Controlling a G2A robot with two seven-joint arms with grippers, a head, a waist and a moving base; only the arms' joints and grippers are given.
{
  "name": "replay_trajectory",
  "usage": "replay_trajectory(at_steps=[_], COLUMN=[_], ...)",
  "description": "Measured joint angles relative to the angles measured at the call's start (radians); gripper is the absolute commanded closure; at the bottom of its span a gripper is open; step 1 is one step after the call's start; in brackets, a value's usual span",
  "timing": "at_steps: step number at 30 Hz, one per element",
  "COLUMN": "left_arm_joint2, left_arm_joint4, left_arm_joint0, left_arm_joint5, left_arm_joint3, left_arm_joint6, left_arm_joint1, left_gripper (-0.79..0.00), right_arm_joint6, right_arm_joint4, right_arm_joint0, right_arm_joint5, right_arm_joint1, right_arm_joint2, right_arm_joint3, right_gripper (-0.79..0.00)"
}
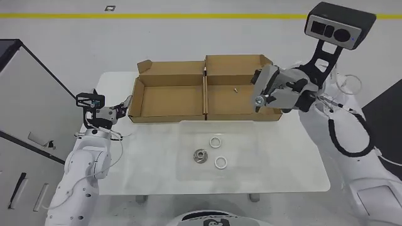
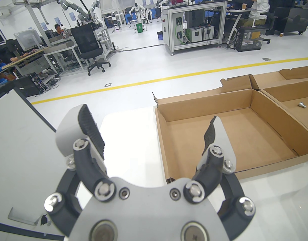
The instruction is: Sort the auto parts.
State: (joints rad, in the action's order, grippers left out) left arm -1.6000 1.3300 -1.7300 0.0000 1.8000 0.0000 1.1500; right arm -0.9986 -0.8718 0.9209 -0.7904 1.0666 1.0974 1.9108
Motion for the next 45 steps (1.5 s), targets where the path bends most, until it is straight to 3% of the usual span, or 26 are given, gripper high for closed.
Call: replay_trajectory(at_steps=[19,41,45], left_arm_joint2=[0.0,0.0,0.0], left_arm_joint4=[0.0,0.0,0.0], left_arm_joint0=[0.0,0.0,0.0], left_arm_joint5=[0.0,0.0,0.0], left_arm_joint3=[0.0,0.0,0.0], left_arm_joint6=[0.0,0.0,0.0], left_arm_joint1=[0.0,0.0,0.0], left_gripper=[-0.785,-0.785,-0.785], right_arm_joint6=[-0.036,-0.033,0.008], right_arm_joint4=[-0.402,-0.399,-0.231], right_arm_joint0=[0.053,0.056,0.066], right_arm_joint5=[0.005,0.013,0.102], right_arm_joint1=[0.043,0.044,0.032], right_arm_joint2=[0.006,0.01,0.08], right_arm_joint3=[0.022,0.018,-0.019], right_gripper=[0.0,0.0,0.0])
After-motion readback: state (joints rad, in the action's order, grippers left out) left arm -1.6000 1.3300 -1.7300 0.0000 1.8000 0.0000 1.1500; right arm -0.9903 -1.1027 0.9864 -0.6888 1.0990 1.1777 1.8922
